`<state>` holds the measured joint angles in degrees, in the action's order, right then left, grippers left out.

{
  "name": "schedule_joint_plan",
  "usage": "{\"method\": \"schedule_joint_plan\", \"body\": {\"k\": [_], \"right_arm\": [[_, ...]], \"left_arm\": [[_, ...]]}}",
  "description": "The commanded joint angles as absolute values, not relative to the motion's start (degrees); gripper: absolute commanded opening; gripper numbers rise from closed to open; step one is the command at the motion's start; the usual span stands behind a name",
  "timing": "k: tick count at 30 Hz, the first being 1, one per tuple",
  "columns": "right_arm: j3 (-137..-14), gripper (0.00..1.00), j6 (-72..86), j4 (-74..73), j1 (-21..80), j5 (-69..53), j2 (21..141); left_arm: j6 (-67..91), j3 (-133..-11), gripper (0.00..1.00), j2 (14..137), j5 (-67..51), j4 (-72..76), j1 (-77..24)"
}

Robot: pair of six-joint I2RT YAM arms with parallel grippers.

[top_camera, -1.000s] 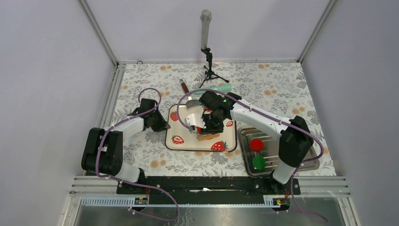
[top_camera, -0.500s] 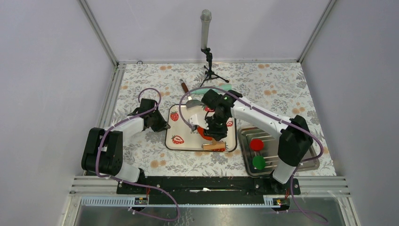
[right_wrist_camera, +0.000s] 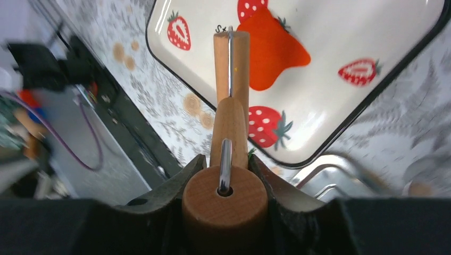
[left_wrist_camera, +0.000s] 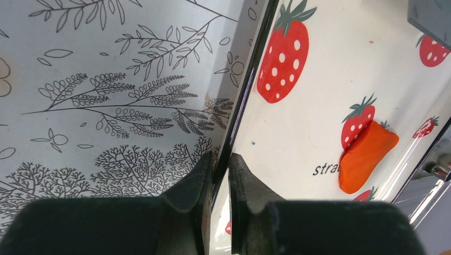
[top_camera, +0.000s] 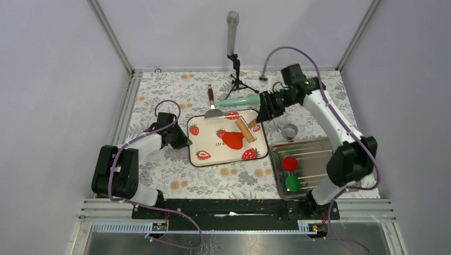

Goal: Roll out the dumpling wrappers from the dough

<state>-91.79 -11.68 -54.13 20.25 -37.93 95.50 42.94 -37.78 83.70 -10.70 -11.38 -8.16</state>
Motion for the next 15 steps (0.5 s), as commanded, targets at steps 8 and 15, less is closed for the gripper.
{"method": "schedule_joint_plan", "body": {"k": [8, 15], "right_arm": [[-74.6, 0.0, 22.8, -28.6, 17.7, -42.6, 94.5], [-74.0, 0.0, 23.3, -27.6, 17.7, -38.4, 98.0]], "left_arm": [[44.7, -38.4, 0.0, 85.0, -9.5, -12.4, -7.6], [44.6, -37.9, 0.0, 85.0, -10.4, -11.6, -7.6]]}}
